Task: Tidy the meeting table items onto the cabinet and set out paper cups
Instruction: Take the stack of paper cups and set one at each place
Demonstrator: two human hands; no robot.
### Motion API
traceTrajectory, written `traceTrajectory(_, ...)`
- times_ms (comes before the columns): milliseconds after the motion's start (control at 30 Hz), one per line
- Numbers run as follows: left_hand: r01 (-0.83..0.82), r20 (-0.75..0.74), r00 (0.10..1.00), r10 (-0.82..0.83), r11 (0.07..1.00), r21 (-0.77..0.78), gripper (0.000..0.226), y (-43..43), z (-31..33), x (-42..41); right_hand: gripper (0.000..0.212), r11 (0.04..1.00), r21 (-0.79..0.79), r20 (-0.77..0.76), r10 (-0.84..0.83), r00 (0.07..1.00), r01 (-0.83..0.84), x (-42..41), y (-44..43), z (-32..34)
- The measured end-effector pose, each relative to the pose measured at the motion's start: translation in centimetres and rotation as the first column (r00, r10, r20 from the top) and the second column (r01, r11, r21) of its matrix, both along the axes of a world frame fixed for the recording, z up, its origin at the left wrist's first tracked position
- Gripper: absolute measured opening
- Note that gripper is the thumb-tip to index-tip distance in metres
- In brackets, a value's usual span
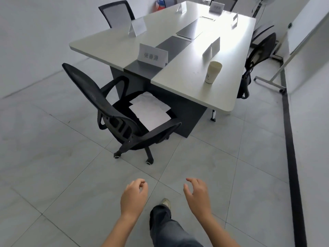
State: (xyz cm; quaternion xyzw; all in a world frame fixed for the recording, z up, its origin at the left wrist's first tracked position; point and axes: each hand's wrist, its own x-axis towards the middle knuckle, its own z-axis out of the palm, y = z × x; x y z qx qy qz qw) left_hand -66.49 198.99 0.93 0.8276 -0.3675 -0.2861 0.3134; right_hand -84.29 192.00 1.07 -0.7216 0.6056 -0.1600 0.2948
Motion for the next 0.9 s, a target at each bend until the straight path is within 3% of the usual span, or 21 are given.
traceTrajectory(100, 0.059, 0.039, 0.998, -0.056, 0.997, -0.053, 0.018, -6.4, 0.8, 1.0, 0.03, 0.999, -0.025, 0.062, -0.019, 0.998, 0.021, 1.6, -6.9, 0.5)
traceTrajectory(267, -0.021, 0.019, 1.0, 0.023, 0.993, -0.12, 0.015, -15.1, 2.4, 3.5, 0.027, 0.995, -0.08, 0.133, -0.046, 0.99, 0.057, 4.8, -16.7, 1.5)
traceTrajectory(467, 0.037, -0.019, 0.999, -0.037, 0.999, -0.007, 0.017, -21.9, 1.2, 4.2, 0.024, 0.998, -0.041, 0.09, -0.035, 0.995, 0.039, 5.7, -21.2, 0.0)
traceTrajectory(700, 0.132, -0.03, 0.99, -0.138, 0.982, -0.138, 0.027, -35.7, 2.3, 6.1, 0.024, 0.977, -0.017, 0.111, -0.21, 0.971, 0.214, 6.0, -31.2, 0.5)
traceTrajectory(900, 0.235, -0.065, 0.966, -0.251, 0.953, -0.189, 0.037, -45.1, 2.9, 7.7, 0.036, 0.915, -0.123, 0.167, -0.361, 0.917, 0.383, 7.0, -38.9, 3.2)
